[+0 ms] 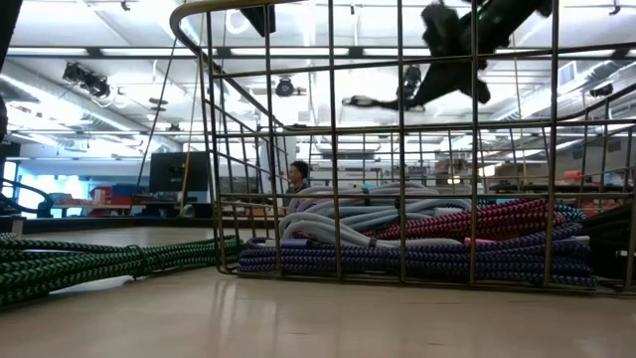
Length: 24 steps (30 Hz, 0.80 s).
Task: Pick and place USB-C Cables
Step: Put the black charger cable into the wire basket
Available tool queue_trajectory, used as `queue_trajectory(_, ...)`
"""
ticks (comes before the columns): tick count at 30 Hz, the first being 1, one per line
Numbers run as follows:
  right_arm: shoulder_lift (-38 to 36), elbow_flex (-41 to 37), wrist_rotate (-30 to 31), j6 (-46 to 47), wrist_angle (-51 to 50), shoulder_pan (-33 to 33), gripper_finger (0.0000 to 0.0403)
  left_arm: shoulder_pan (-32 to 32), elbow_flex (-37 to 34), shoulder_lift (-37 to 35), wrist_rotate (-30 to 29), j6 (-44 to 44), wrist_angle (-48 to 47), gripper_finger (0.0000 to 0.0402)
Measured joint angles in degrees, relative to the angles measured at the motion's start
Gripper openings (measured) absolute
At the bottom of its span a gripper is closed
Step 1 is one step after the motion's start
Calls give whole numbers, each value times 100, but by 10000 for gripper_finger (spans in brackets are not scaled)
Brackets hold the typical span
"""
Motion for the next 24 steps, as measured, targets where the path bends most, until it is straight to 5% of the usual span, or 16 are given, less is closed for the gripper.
queue_trajectory(11,-481,0,941,1117,-98,952,8,-2,1,1,2,6,15,121)
queue_trajectory(24,-317,0,1389,2652,-77,2238,8,0,0,2,2,109,20,121)
